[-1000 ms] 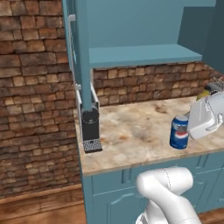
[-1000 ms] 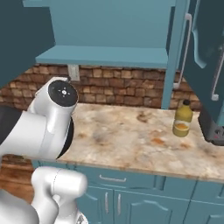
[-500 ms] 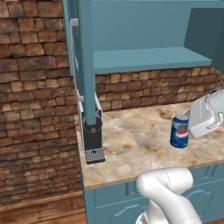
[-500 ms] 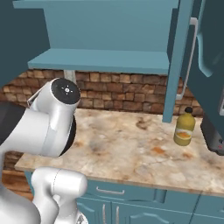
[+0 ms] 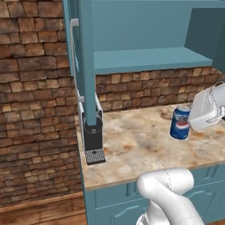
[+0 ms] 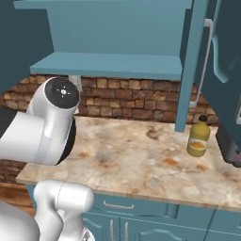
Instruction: Sort all alcoholic drinks to one cabinet, and non-alcoholic drinks to the other.
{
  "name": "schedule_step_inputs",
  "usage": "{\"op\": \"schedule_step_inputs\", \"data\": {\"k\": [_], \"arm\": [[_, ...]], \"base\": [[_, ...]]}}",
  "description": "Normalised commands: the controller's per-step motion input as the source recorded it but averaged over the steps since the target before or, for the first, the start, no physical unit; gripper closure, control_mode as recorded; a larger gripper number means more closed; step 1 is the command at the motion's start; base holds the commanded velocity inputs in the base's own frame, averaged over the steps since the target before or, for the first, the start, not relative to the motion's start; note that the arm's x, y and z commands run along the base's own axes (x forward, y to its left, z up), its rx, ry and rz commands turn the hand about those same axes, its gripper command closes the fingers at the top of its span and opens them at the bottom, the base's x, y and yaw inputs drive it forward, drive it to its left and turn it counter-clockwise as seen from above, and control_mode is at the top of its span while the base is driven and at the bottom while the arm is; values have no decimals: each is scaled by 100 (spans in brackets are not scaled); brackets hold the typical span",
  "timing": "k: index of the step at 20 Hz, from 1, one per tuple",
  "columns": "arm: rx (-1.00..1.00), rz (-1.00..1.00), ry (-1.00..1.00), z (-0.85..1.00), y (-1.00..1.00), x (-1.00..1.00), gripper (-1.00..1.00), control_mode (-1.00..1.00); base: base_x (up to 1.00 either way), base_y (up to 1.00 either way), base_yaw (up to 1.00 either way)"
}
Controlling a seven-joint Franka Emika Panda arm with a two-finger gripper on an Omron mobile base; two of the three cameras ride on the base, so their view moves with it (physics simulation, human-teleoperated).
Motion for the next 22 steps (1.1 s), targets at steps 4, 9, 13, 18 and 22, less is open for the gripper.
{"op": "schedule_step_inputs", "data": {"k": [4, 9, 13, 18, 22], "arm": [[5, -30, -14, 70, 0, 0, 100, -100], [0, -40, -14, 69, 0, 16, 100, -100], [3, -35, -16, 51, 0, 21, 100, -100], [12, -29, -15, 10, -1, 35, 100, -100], [14, -25, -15, 14, -4, 41, 100, -100]], "base": [[0, 0, 0], [0, 0, 0], [0, 0, 0], [0, 0, 0], [0, 0, 0]]}}
